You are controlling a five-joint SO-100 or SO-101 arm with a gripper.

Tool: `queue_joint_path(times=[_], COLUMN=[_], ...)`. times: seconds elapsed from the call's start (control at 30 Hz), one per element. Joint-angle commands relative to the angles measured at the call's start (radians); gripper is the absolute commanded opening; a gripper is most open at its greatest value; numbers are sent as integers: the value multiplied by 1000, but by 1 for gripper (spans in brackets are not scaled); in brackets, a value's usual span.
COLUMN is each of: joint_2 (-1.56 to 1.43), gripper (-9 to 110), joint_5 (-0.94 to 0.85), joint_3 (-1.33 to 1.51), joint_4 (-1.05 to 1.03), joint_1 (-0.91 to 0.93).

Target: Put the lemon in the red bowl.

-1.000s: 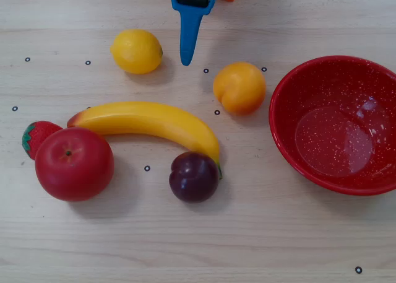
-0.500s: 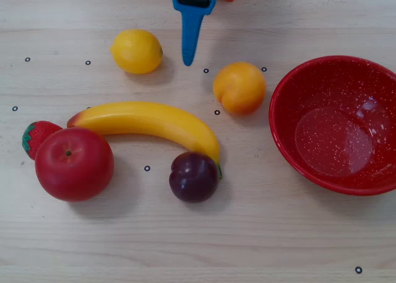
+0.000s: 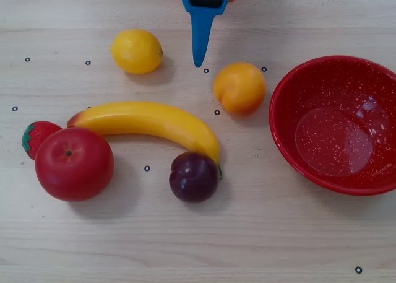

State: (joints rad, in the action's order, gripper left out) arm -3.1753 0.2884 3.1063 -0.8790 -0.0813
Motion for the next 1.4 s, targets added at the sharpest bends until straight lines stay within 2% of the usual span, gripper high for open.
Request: queue_joint_path(times=[0.0, 0.2, 0.5, 0.73, 0.93, 1.13, 1.37], joint_2=[75, 242, 451, 627, 867, 1124, 1285], gripper=[0, 1, 0, 0, 1, 10, 24], joint_5=[-23, -149, -215, -63, 9, 21, 60], joint_3=[-72, -302, -623, -845, -1115, -1404, -1578], joint_4=[29, -86, -316, -411, -604, -810, -859], joint_1=[2, 5, -18, -58, -103, -152, -236])
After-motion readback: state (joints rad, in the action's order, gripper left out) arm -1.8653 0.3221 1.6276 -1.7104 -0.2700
